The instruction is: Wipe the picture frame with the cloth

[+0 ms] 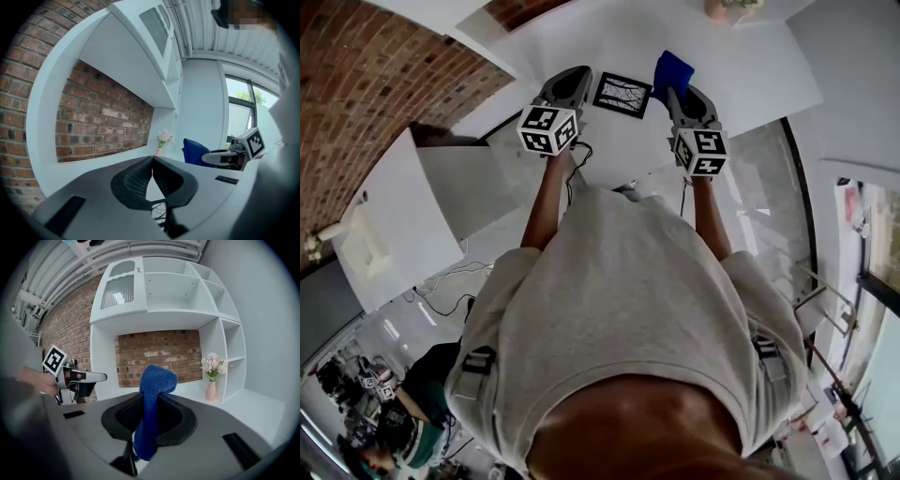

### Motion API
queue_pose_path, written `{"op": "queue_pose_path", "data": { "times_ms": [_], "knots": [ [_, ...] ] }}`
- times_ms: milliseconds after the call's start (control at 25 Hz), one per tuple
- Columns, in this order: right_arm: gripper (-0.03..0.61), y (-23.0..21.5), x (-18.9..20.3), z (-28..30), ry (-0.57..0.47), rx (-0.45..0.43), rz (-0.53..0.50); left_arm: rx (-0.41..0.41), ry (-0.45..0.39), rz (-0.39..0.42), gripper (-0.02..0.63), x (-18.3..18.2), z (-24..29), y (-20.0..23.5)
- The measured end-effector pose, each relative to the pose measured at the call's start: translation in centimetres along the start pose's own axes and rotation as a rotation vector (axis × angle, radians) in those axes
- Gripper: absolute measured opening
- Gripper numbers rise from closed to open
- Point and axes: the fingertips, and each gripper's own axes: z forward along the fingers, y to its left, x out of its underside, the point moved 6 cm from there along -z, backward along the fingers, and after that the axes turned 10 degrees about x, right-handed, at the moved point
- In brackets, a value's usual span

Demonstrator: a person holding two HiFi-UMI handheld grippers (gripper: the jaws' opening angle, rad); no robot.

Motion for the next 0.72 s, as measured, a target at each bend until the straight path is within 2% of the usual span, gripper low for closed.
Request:
{"op": "queue_pose_path", "data": {
  "times_ms": [360, 720],
  "knots": [
    [0.078, -2.0, 0.3, 2.2, 0.005, -0.037, 0.027, -0.047, 0.03, 0.01, 0.017, -0.3, 1.4, 0.7],
    [0.078, -1.7, 1.9, 3.1, 0.045, -0.005, 0.058, -0.02, 0.08, -0.003, 0.017, 0.8, 1.8, 2.6]
  ]
}}
